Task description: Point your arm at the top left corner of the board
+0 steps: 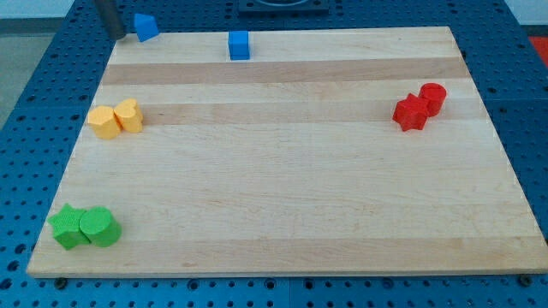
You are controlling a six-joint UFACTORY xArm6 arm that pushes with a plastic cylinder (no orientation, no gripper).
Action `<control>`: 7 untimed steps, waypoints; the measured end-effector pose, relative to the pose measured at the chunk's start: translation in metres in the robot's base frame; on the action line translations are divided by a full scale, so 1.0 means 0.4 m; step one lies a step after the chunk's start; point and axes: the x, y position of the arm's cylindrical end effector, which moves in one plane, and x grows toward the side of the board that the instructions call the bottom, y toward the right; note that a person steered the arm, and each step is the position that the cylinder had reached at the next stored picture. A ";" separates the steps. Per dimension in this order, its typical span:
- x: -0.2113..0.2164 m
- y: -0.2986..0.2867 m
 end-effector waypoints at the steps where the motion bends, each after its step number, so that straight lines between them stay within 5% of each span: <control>1: 0.245 0.284; 2: 0.425 0.357; 4: 0.137 -0.044; 7: -0.008 -0.079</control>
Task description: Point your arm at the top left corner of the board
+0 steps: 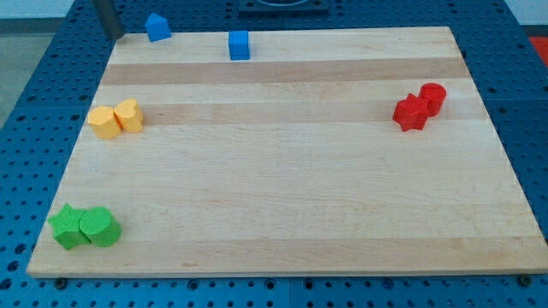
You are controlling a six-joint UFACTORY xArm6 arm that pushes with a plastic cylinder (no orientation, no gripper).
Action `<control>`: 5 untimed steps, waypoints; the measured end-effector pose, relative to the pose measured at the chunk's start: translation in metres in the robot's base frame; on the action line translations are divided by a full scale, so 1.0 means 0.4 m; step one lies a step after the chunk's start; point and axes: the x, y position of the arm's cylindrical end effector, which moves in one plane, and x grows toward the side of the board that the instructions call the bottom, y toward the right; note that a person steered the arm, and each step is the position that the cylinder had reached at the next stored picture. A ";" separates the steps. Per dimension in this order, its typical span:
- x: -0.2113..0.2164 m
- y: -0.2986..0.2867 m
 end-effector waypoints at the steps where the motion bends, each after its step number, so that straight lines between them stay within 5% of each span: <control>1: 0.128 0.222; 2: 0.510 0.459; 3: 0.454 0.311; 5: 0.089 0.000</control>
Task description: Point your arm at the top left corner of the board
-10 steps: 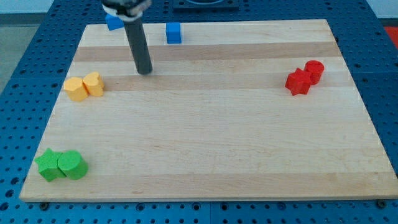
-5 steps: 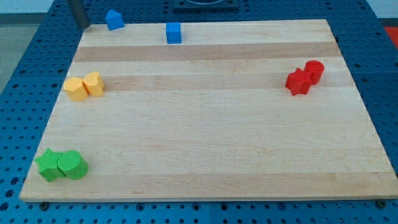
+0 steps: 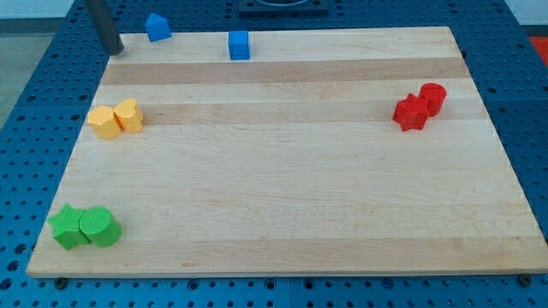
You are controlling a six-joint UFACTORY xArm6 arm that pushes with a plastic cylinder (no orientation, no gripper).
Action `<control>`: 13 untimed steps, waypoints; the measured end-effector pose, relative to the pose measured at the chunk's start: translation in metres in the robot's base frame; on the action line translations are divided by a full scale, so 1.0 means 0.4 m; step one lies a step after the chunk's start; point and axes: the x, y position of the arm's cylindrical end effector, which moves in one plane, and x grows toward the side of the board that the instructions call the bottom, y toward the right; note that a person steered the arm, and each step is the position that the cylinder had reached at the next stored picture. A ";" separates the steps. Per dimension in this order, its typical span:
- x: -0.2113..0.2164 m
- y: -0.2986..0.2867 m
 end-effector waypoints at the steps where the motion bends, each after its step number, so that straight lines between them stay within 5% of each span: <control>1: -0.082 -0.005; 2: -0.082 0.025; 3: 0.203 0.443; 4: 0.382 0.444; 6: -0.079 -0.006; 8: -0.088 -0.002; 9: 0.148 0.296; 10: 0.161 0.293; 11: -0.086 0.027; 12: -0.086 0.027; 13: -0.015 0.286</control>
